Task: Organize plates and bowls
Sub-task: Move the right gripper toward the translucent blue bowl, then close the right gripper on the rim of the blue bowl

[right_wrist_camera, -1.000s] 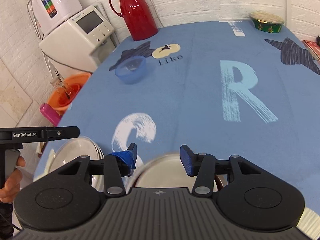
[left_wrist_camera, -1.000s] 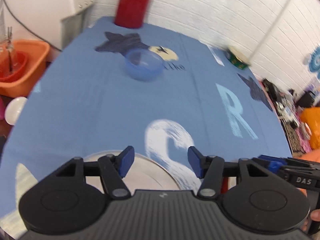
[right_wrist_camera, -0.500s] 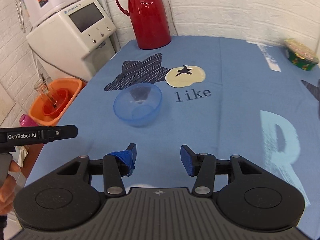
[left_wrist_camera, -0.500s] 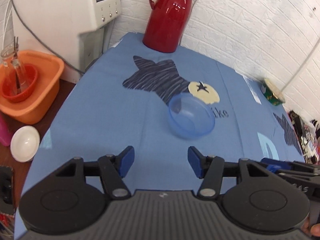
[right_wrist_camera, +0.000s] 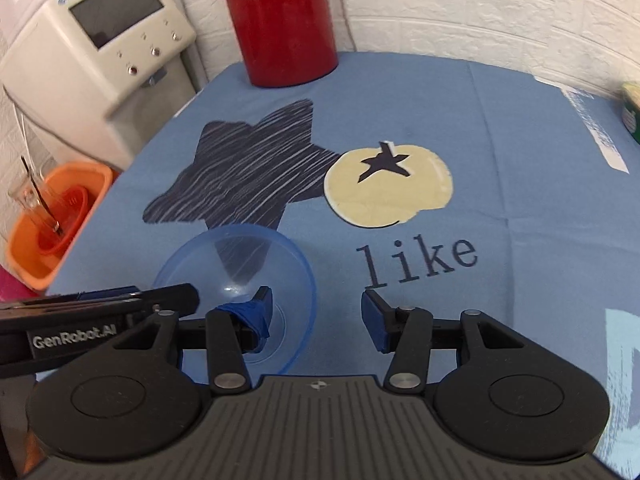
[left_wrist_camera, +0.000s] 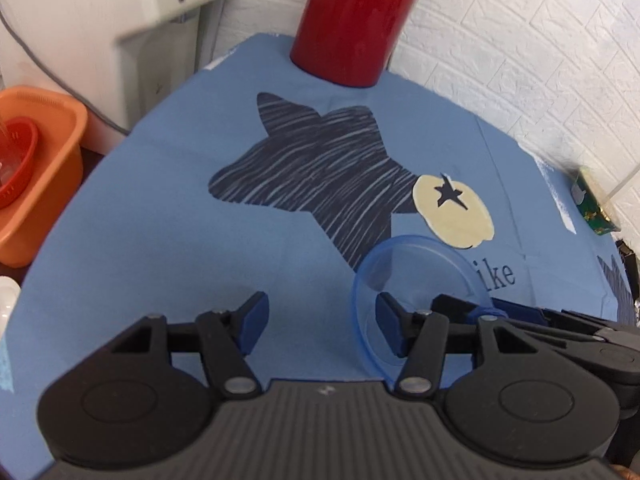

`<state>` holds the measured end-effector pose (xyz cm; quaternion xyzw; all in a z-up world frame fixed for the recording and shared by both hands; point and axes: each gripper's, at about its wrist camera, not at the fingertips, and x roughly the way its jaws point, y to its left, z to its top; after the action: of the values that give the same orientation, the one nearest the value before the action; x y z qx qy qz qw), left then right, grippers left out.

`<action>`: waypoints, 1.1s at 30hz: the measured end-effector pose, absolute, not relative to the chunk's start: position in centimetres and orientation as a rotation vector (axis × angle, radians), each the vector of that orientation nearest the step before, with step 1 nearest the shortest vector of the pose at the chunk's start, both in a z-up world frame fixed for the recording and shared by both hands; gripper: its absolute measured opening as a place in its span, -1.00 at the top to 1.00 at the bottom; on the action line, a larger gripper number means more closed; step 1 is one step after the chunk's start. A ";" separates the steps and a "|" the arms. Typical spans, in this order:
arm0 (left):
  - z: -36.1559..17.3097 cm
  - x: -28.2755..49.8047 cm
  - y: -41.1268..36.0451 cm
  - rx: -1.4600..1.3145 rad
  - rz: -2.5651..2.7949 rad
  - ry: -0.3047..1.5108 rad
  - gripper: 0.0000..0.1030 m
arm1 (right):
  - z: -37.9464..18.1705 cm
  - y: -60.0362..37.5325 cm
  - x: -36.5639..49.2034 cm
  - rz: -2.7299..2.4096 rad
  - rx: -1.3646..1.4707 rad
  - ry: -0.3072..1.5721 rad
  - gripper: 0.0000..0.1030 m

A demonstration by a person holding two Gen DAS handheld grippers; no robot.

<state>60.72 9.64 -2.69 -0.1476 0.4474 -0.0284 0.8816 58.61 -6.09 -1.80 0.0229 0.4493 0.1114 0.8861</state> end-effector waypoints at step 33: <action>-3.6 60.2 8.1 -0.187 -0.025 0.867 0.23 | -2.7 -5.6 57.1 0.320 -0.012 0.873 0.58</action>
<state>60.17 8.14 -3.59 -0.0905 0.4195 -0.0122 0.9032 57.11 -5.58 -2.69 -0.0060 0.4211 0.1541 0.8938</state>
